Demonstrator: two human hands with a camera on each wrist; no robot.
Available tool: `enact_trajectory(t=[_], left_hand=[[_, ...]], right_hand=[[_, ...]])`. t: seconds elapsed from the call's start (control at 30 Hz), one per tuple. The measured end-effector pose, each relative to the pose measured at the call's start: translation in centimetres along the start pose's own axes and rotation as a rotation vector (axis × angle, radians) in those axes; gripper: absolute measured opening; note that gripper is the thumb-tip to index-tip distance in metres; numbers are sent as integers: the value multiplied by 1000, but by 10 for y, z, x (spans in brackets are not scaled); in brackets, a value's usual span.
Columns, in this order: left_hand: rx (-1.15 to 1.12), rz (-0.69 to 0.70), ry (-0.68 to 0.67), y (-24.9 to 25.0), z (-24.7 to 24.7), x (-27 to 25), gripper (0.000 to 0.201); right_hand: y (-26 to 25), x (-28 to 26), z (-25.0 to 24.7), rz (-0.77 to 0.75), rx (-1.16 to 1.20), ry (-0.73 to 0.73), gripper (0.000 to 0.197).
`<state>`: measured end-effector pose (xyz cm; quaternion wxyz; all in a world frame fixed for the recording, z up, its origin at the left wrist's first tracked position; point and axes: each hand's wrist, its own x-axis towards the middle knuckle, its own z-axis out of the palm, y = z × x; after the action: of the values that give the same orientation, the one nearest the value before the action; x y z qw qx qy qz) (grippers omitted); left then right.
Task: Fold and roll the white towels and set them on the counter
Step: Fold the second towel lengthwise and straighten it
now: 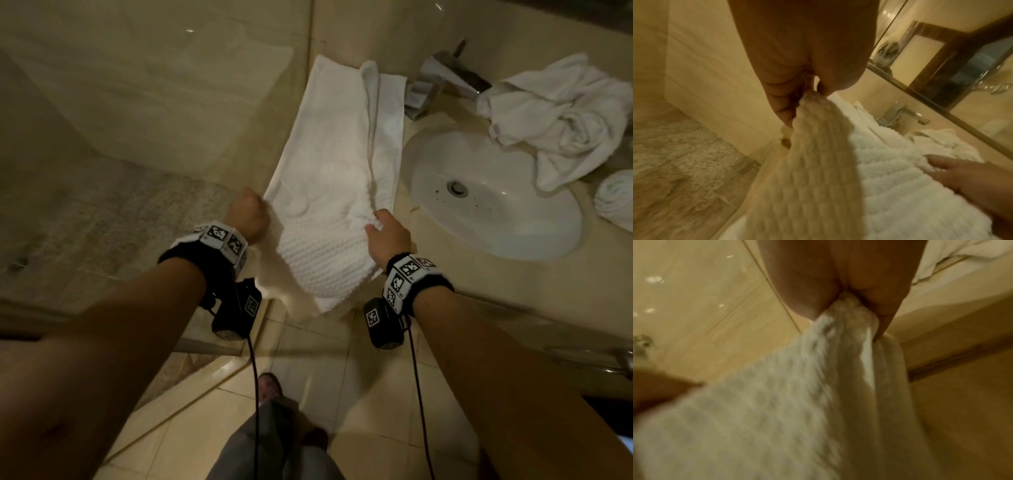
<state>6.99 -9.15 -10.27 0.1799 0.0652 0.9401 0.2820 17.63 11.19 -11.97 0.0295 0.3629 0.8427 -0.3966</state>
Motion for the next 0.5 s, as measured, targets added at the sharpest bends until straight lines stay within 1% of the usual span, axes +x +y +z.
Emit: enact_trajectory(t=[0.07, 0.13, 0.23, 0.3, 0.37, 0.43, 0.5], left_hand=[[-29, -49, -41, -10, 12, -8, 43], [-48, -72, -41, -21, 21, -12, 46], [-63, -111, 12, -29, 23, -9, 38], [-77, -125, 23, -27, 20, -6, 35], [-98, -74, 46, -22, 15, -3, 27], [-164, -8, 93, -17, 11, -1, 21], [-242, -10, 169, -11, 5, 2, 22]], right_hand=[[3, -1, -1, 53, 26, -13, 40], [3, -4, -1, 106, 80, -23, 44], [5, -8, 0, 155, 210, 14, 32], [7, -11, -3, 194, 282, 53, 34], [8, -13, -6, 203, 303, 97, 28], [9, -11, -10, 189, 364, 179, 21], [9, -8, -15, 169, 441, 272, 19]])
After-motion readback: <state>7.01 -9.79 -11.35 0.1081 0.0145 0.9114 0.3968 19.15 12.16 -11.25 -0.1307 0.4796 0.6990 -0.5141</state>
